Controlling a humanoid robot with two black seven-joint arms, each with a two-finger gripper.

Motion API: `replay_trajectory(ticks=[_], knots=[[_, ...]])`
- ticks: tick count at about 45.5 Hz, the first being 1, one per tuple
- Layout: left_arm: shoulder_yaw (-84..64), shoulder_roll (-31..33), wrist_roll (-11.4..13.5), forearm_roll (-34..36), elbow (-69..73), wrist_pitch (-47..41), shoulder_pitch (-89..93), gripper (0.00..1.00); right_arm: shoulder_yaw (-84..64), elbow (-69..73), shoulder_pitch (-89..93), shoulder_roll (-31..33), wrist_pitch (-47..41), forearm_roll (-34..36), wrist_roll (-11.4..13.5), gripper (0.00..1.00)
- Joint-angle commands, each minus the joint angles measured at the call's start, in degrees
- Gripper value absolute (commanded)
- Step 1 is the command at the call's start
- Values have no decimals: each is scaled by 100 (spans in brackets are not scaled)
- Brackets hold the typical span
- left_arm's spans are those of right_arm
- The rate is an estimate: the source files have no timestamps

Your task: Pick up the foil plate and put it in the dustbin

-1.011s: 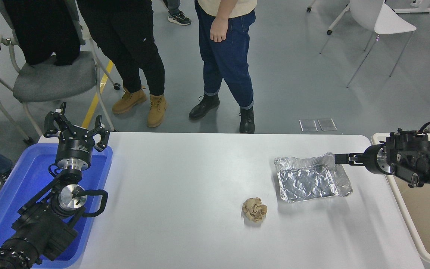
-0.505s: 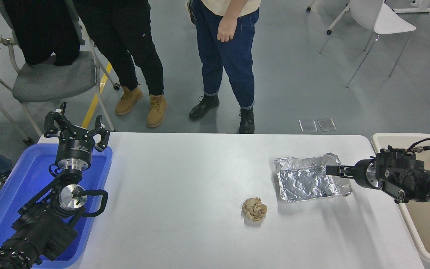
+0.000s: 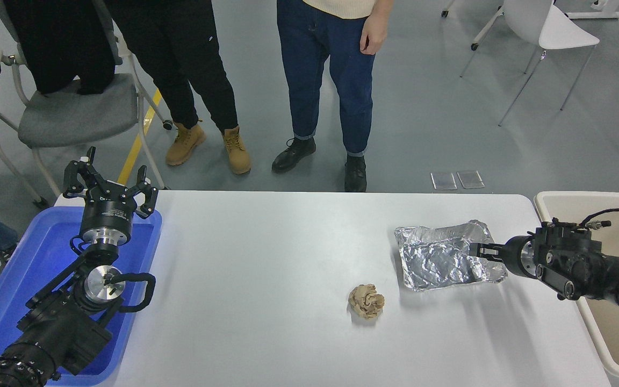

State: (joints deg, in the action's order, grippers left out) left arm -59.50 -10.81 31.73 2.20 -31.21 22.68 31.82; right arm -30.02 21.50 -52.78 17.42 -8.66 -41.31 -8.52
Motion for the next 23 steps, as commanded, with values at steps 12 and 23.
replay_trajectory(ticks=[12,23], knots=[[0,0,0,0,1,0,0,99,172,21,22,7,5,-26,114,0],[0,0,0,0,1,0,0,99,208,223,-83,59,-21,-61,87,0]])
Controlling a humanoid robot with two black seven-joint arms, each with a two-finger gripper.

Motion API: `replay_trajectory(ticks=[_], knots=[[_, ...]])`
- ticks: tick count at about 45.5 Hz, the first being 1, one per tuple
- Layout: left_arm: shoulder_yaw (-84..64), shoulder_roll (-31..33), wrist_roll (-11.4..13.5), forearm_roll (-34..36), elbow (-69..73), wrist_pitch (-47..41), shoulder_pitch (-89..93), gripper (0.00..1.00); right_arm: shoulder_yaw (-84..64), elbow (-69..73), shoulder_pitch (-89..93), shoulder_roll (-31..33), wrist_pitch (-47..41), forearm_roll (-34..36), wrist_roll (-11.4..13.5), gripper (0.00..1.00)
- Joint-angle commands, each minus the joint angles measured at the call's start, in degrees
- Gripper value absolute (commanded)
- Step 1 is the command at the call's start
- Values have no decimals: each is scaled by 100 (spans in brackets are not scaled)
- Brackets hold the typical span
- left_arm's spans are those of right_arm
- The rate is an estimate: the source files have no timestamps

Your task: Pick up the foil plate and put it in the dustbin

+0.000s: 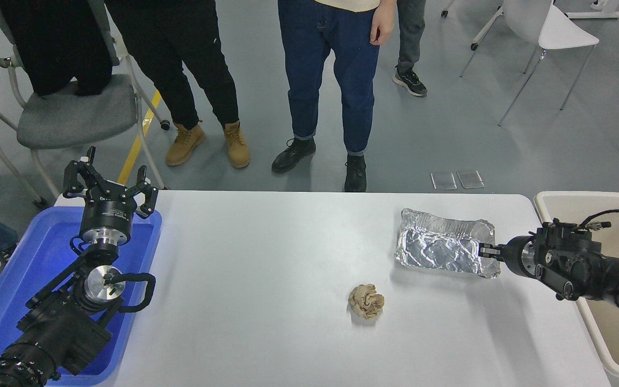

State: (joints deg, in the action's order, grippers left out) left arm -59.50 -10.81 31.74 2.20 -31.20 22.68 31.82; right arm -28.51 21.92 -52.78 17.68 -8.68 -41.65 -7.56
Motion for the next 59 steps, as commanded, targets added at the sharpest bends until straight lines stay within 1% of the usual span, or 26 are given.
replay_trajectory(ticks=[1,6,12,19,25,35,41,54,59], knots=[[0,0,-1,0,0,0,0,99,56,251,-118,34,-20,-36,-9,0],[0,0,-1,0,0,0,0,99,12,699,-373,174,-29,-27,-17,0],[9,0,-1,0,0,0,0,99,-207,1840,-1154,964,-47,-62,0,0],[9,0,-10,9,-9,0,0,99,-1269,3326,-2542,1721,-64,-36,0,0],[17,0,-10,9,0,0,0,99,-2166,4232,-3685,2099,-99,-27,-35,0],[18,0,-10,9,-9,0,0,99,-3537,5304,-5715,2170,-319,87,-44,0],[18,0,-19,9,-9,0,0,99,-4153,5762,-6823,2074,-600,333,-44,0],[9,-9,-19,9,-9,0,-9,99,-4857,5999,-8467,1827,-1593,439,-44,0],[0,-9,-28,9,-9,0,-18,99,-4962,6026,-8767,1748,-1743,447,-44,0]])
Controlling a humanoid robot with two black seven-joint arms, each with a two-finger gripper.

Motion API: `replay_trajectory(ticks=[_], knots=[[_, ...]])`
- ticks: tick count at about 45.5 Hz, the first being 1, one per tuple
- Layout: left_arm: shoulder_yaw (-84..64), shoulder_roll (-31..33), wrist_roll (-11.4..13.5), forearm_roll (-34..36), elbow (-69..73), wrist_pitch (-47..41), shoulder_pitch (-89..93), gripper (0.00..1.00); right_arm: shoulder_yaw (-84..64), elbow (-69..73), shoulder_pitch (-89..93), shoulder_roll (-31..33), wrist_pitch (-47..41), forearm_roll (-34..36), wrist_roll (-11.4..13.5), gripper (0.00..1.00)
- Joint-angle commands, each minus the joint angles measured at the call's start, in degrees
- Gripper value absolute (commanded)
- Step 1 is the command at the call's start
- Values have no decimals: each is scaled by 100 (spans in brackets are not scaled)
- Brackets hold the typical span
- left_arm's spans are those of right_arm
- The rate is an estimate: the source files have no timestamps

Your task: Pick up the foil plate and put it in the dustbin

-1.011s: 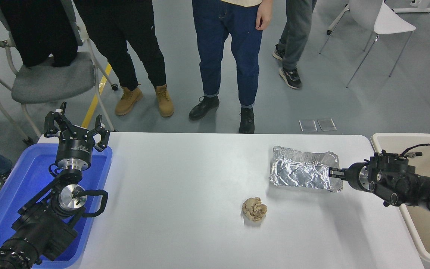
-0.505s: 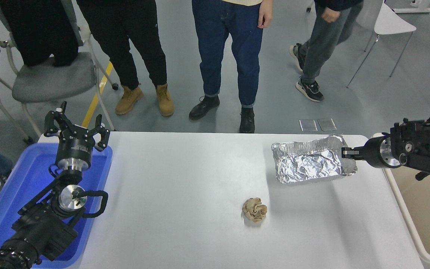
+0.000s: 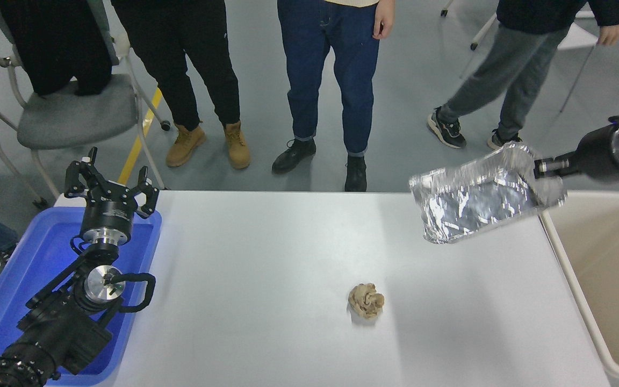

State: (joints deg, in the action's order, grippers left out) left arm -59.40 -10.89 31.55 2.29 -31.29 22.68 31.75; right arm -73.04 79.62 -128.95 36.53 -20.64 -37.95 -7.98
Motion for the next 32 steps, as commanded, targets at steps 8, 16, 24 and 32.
replay_trajectory(ticks=[8,16,24,32], knots=[[-10,-1,-9,0,0,0,-11,99,-554,282,-1272,-146,-625,77,33,0],[-10,-1,-9,0,0,0,-11,99,-580,273,-1264,-84,-642,51,51,0],[-10,-1,0,0,0,0,-11,99,-931,10,-1185,197,-625,-361,130,0],[-10,-1,0,0,0,0,-11,99,-975,-683,-764,1031,-634,-1187,130,0]])
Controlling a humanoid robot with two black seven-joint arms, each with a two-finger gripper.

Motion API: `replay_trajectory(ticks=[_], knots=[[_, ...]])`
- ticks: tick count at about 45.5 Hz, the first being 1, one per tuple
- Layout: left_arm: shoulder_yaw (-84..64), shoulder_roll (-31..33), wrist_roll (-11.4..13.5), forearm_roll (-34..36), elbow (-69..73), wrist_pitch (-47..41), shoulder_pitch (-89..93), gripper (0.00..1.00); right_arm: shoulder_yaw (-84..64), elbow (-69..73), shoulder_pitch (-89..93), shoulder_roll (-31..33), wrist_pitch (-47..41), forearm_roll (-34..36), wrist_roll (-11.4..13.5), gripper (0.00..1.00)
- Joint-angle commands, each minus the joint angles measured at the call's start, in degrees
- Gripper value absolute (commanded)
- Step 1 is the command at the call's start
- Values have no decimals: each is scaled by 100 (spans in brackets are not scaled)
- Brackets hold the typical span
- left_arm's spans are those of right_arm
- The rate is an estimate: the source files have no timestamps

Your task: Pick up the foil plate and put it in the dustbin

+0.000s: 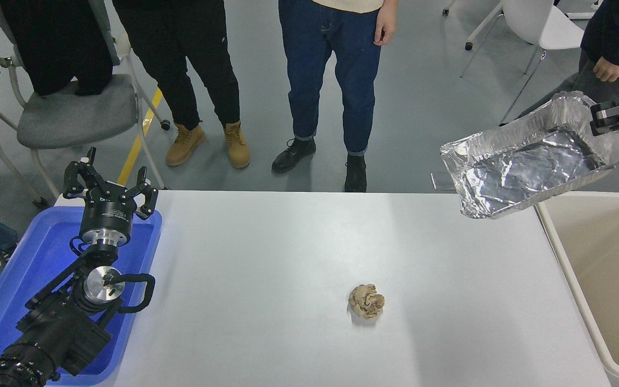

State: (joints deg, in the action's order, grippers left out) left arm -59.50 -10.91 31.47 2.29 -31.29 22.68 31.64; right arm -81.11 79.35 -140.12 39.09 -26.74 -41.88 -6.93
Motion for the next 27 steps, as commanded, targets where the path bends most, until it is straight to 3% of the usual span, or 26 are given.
replay_trajectory(ticks=[1,10,13,21,27], knots=[[0,1,8,0,0,0,0,99,-168,-779,440,880,-24,-899,25,0],[0,1,8,-9,0,0,0,99,305,-2106,1705,1961,55,-1717,-72,0],[0,1,8,0,0,0,9,99,735,-2633,2373,2242,107,-1779,-212,0],[0,1,8,0,9,0,9,99,2220,-4004,4719,2322,625,-1779,-608,0],[0,1,17,-9,9,0,9,99,3433,-5041,6406,2121,1109,-1665,-643,0]])
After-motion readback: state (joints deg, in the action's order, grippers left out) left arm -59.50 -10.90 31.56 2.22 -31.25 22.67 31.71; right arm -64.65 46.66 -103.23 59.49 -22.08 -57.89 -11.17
